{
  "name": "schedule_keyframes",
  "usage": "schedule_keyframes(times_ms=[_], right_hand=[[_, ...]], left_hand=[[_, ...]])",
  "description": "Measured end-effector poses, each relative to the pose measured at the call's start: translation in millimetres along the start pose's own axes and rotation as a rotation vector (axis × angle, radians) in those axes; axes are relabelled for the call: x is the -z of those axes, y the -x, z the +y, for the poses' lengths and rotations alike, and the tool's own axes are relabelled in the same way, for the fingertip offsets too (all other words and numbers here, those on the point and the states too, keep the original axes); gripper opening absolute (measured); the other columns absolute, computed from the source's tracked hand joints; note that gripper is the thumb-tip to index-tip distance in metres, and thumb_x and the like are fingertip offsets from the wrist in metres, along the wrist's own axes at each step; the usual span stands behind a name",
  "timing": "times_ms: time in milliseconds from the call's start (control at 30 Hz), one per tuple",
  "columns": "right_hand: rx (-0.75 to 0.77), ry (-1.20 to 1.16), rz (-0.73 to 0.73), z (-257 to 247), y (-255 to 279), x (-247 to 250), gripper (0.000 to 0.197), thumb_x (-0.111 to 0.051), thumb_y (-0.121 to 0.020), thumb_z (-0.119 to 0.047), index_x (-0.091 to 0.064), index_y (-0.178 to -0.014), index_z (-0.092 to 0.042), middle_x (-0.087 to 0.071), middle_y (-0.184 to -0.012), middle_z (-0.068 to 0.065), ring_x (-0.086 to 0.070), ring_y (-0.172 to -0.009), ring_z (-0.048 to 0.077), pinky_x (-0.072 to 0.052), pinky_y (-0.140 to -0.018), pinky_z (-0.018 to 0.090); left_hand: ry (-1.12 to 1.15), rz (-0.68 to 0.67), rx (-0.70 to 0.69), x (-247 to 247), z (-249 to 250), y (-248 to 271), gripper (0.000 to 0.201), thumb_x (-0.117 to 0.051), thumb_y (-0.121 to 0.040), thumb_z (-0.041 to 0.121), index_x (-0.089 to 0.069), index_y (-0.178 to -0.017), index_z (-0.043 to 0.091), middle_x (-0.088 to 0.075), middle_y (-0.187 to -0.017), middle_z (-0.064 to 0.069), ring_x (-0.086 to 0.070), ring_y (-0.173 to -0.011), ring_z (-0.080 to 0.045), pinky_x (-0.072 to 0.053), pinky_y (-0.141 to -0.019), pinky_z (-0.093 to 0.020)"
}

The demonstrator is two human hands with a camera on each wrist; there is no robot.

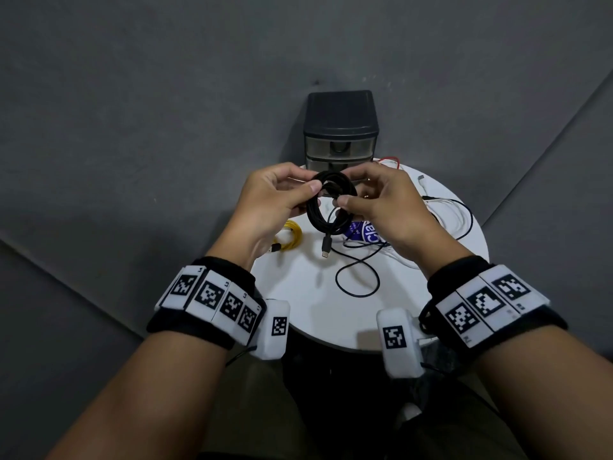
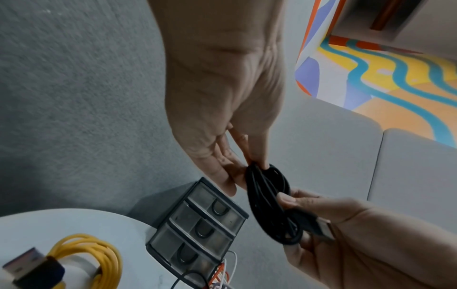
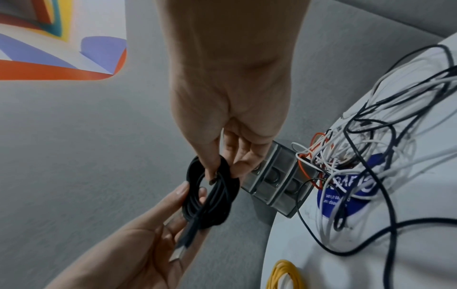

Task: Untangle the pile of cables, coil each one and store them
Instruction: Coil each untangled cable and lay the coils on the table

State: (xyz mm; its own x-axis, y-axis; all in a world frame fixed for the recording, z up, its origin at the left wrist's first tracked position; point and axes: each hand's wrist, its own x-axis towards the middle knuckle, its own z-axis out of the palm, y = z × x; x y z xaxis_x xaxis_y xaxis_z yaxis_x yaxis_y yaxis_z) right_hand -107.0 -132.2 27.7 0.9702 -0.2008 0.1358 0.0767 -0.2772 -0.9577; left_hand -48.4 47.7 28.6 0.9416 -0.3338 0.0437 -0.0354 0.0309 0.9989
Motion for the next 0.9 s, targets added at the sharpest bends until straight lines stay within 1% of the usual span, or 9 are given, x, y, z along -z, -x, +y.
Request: schedule_keyframes(times_ms=[133,200,300,400,500,600,767,833,900], right_hand=[[-0.015,-0.036,0.012,4,0,3,0.033,-0.074,-0.086,0.002,-0.068,-0.114,-0.015,-0.06,-0.078,0.031,-0.071,-0.083,0.04,-0.06,-0.083,0.054],[-0.058,-0.061,0.011,8,-1,3,0.031,-0.073,-0.087,0.003,-0.067,-0.112,-0.015,-0.06,-0.073,0.025,-0.071,-0.088,0.045,-0.061,-0.083,0.052],[-0.181,-0.066,0.02,21,-3,-1,0.029,-0.071,-0.085,0.008,-0.068,-0.101,-0.016,-0.064,-0.061,0.003,-0.073,-0.074,0.035,-0.063,-0.074,0.046],[-0.301,-0.012,-0.009,41,-1,-12,0.028,-0.072,-0.082,0.01,-0.066,-0.094,-0.015,-0.069,-0.074,0.014,-0.07,-0.066,0.028,-0.057,-0.057,0.033],[-0.378,0.106,-0.085,60,0,-32,0.026,-0.078,-0.077,0.004,-0.069,-0.092,-0.016,-0.073,-0.082,0.021,-0.073,-0.074,0.039,-0.063,-0.066,0.047],[-0.397,0.223,-0.118,70,-2,-52,0.027,-0.081,-0.074,-0.001,-0.07,-0.09,-0.019,-0.074,-0.087,0.017,-0.074,-0.08,0.035,-0.063,-0.073,0.048],[-0.387,0.338,-0.108,79,-10,-66,0.025,-0.083,-0.074,-0.007,-0.069,-0.092,-0.019,-0.073,-0.082,0.011,-0.069,-0.062,0.023,-0.058,-0.062,0.035],[-0.388,0.353,-0.087,81,-15,-68,0.024,-0.083,-0.076,-0.011,-0.068,-0.093,-0.018,-0.073,-0.084,0.013,-0.068,-0.057,0.022,-0.052,-0.054,0.028],[-0.379,0.397,-0.083,81,-21,-71,0.025,-0.084,-0.077,-0.018,-0.069,-0.096,-0.021,-0.072,-0.095,0.011,-0.069,-0.068,0.023,-0.05,-0.058,0.027]], left_hand=[[0.005,-0.009,0.027,-4,-4,-4,0.008,-0.073,-0.091,0.004,-0.074,-0.097,0.009,-0.078,-0.092,-0.015,-0.075,-0.087,-0.025,-0.061,-0.085,-0.038],[-0.052,-0.031,0.036,-4,-7,-7,0.005,-0.071,-0.094,0.009,-0.074,-0.097,0.011,-0.078,-0.091,-0.011,-0.074,-0.084,-0.021,-0.06,-0.082,-0.034],[-0.213,-0.056,0.104,5,-17,-20,0.011,-0.065,-0.098,0.02,-0.075,-0.096,0.016,-0.077,-0.092,-0.004,-0.073,-0.081,-0.016,-0.058,-0.078,-0.03],[-0.528,-0.105,0.171,25,-30,-38,0.009,-0.069,-0.094,0.029,-0.071,-0.101,0.025,-0.073,-0.102,0.0,-0.07,-0.093,-0.022,-0.054,-0.081,-0.032],[-0.956,-0.296,0.298,41,-47,-53,0.056,-0.083,-0.082,0.031,-0.056,-0.131,0.028,-0.055,-0.124,-0.001,-0.06,-0.109,-0.025,-0.051,-0.091,-0.034],[-1.253,-0.439,0.339,45,-64,-62,0.092,-0.09,-0.069,0.033,-0.04,-0.145,0.036,-0.046,-0.134,-0.005,-0.056,-0.113,-0.029,-0.053,-0.097,-0.043],[-1.249,-0.387,0.242,42,-82,-75,0.075,-0.086,-0.077,0.02,-0.051,-0.142,0.031,-0.05,-0.134,-0.008,-0.058,-0.089,-0.021,-0.045,-0.059,-0.024],[-1.234,-0.379,0.213,40,-84,-82,0.076,-0.087,-0.077,0.019,-0.051,-0.144,0.029,-0.05,-0.144,-0.007,-0.057,-0.114,-0.025,-0.048,-0.077,-0.025],[-1.207,-0.36,0.195,40,-86,-88,0.079,-0.086,-0.079,0.019,-0.048,-0.149,0.025,-0.046,-0.152,-0.005,-0.048,-0.134,-0.024,-0.044,-0.098,-0.029]])
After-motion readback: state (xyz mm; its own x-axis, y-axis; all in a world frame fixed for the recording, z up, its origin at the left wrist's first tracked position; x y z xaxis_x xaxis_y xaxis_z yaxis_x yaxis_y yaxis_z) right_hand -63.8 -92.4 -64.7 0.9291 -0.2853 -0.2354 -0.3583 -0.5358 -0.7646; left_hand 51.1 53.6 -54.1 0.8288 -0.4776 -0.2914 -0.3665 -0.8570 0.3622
